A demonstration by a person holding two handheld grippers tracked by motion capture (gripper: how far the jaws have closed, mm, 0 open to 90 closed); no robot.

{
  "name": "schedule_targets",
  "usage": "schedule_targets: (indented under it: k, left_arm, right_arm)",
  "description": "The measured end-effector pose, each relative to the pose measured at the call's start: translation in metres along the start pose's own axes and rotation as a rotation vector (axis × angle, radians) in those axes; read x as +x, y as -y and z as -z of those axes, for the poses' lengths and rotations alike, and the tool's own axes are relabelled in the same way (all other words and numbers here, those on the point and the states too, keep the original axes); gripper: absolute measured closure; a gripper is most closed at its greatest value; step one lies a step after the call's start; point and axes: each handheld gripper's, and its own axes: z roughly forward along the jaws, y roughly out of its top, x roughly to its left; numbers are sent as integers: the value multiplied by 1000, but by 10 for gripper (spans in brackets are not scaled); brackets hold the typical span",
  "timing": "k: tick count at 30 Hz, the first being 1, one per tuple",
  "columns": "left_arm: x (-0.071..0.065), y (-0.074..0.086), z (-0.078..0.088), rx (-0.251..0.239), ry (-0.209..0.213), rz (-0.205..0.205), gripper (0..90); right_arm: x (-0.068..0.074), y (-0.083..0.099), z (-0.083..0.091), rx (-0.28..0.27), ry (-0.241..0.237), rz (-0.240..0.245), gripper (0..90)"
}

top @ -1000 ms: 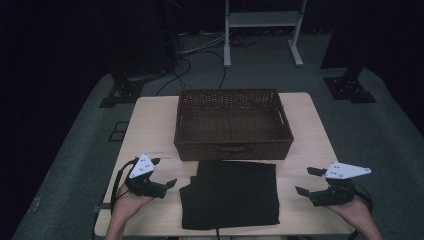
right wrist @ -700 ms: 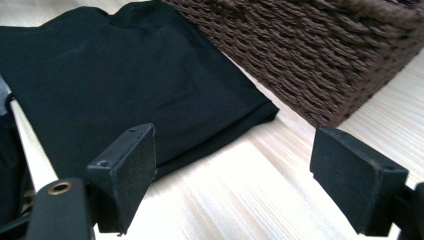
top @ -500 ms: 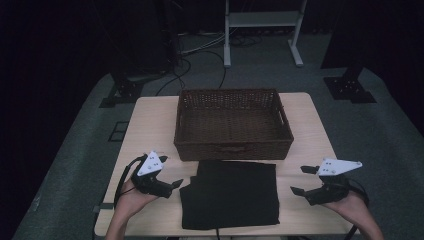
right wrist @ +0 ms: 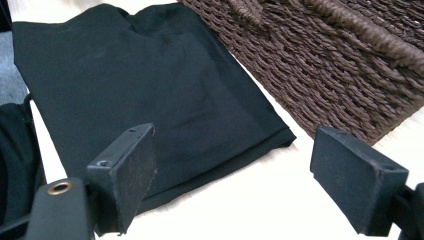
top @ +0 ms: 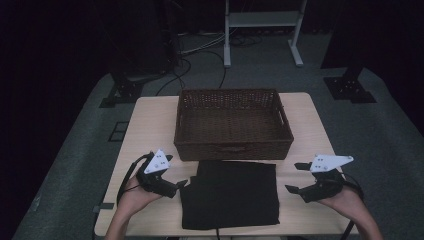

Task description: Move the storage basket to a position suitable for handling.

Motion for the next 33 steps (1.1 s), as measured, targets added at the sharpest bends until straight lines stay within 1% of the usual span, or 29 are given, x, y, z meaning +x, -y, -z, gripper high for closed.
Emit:
schedule_targets:
  k: [2,6,14,18,19,26,32,33]
  left_arm:
    - [-1,-3,-1,3,3,-10,56]
    - [-2,-7,-2,5,11,-24,57]
    - [-5,-15,-7,11,31,-42,57]
    - [-6,-18,-8,10,48,-56,57]
    - [-6,-19,-8,9,50,-53,57]
    - [-8,-23,-8,13,56,-67,57]
    - [-7,-26,-6,10,65,-77,57]
    - [-7,-27,-7,15,66,-85,57]
  right_arm:
    - [0,-3,-1,10,2,11,175]
    - [0,-8,-3,7,-13,17,176]
    - [0,-14,-8,19,-33,32,176]
    - [2,-17,-12,34,-43,42,176]
    - [2,-18,-13,40,-45,48,176]
    - [6,-30,-17,50,-69,76,176]
    - [7,-40,-18,45,-71,88,177]
    - [7,-40,-18,45,-70,88,177]
